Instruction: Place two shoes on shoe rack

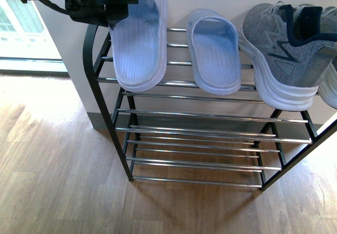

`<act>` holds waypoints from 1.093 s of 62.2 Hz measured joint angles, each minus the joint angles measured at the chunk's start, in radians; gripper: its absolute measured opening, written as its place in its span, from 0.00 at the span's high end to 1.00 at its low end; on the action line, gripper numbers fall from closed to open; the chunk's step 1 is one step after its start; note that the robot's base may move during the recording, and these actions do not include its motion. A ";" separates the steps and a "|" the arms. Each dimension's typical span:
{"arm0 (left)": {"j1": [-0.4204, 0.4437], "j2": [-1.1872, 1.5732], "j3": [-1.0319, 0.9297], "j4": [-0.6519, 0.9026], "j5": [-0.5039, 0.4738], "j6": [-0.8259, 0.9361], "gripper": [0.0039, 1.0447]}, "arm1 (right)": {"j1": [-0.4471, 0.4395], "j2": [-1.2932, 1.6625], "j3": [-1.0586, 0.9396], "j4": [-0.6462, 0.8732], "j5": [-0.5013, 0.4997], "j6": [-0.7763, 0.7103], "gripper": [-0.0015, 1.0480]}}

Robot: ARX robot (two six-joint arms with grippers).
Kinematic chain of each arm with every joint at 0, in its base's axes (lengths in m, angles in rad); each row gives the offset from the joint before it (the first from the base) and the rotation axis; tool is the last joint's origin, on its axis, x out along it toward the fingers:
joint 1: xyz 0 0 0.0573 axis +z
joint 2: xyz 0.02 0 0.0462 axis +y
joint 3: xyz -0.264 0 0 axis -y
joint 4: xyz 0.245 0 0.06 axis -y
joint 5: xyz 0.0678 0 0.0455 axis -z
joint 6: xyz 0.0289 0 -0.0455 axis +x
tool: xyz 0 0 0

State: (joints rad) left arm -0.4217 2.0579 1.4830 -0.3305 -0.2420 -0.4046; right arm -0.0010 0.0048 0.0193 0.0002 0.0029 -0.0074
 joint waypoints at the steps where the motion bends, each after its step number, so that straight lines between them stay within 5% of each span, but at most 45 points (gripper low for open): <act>1: -0.001 0.014 0.013 -0.004 -0.003 0.004 0.99 | 0.000 0.000 0.000 0.000 0.000 0.000 0.09; 20: -0.003 0.136 0.132 -0.031 -0.028 0.047 0.99 | 0.000 0.000 0.000 0.000 0.000 0.000 0.09; 35: -0.021 0.104 0.132 -0.025 0.014 0.044 0.64 | 0.000 0.000 0.000 0.000 0.000 0.000 0.09; 41: -0.039 -0.035 0.030 -0.013 0.031 0.032 0.42 | 0.000 0.000 0.000 0.000 0.000 0.000 0.09; 49: -0.044 -0.245 -0.117 0.058 -0.012 0.049 0.21 | 0.000 0.000 0.000 0.000 0.000 0.000 0.09; 54: -0.029 -0.408 -0.241 0.158 -0.150 0.134 0.08 | 0.000 0.000 0.000 0.000 0.000 0.000 0.09; 59: 0.007 -0.556 -0.380 0.329 -0.292 0.245 0.10 | 0.000 0.000 0.000 0.000 0.000 0.000 0.09; 68: 0.141 -0.853 -0.769 0.852 -0.060 0.360 0.37 | 0.000 0.000 0.000 0.000 0.000 0.000 0.09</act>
State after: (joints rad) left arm -0.2810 1.2053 0.7135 0.5217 -0.3019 -0.0448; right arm -0.0010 0.0048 0.0193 0.0002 0.0029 -0.0074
